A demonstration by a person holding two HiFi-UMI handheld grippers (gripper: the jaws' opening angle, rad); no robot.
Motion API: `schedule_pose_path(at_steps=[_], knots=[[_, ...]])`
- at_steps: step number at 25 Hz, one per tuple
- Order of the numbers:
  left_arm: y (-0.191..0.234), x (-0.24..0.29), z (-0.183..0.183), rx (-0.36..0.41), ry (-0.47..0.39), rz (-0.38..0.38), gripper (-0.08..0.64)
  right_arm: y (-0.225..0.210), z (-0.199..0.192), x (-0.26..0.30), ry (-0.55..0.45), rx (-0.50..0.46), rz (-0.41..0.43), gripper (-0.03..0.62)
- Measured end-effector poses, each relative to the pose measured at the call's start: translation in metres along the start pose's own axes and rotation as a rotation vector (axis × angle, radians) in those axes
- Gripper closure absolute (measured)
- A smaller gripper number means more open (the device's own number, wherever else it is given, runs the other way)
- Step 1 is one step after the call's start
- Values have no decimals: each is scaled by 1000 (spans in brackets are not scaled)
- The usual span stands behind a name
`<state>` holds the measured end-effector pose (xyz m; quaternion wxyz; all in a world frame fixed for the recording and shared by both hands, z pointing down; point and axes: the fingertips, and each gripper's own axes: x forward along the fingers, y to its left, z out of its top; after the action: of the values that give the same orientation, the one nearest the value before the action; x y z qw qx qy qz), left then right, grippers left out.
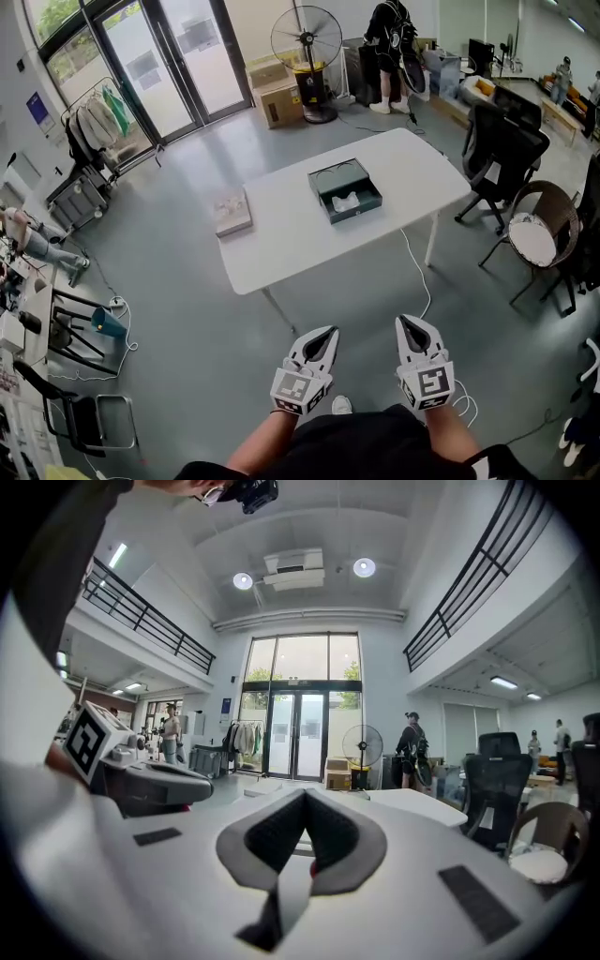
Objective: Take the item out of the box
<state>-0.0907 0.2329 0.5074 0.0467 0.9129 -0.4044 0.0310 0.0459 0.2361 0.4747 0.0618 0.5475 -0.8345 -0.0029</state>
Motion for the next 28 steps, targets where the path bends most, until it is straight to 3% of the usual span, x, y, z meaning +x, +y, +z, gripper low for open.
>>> schedule_pose_path(at_steps=[12,28], knots=[[49,32,-5,0,20,7,552,-23,2,47,-28,-5,-37,586],[67,210,19,18,28,2,552,-162,0,142,-16,-26,48,586]])
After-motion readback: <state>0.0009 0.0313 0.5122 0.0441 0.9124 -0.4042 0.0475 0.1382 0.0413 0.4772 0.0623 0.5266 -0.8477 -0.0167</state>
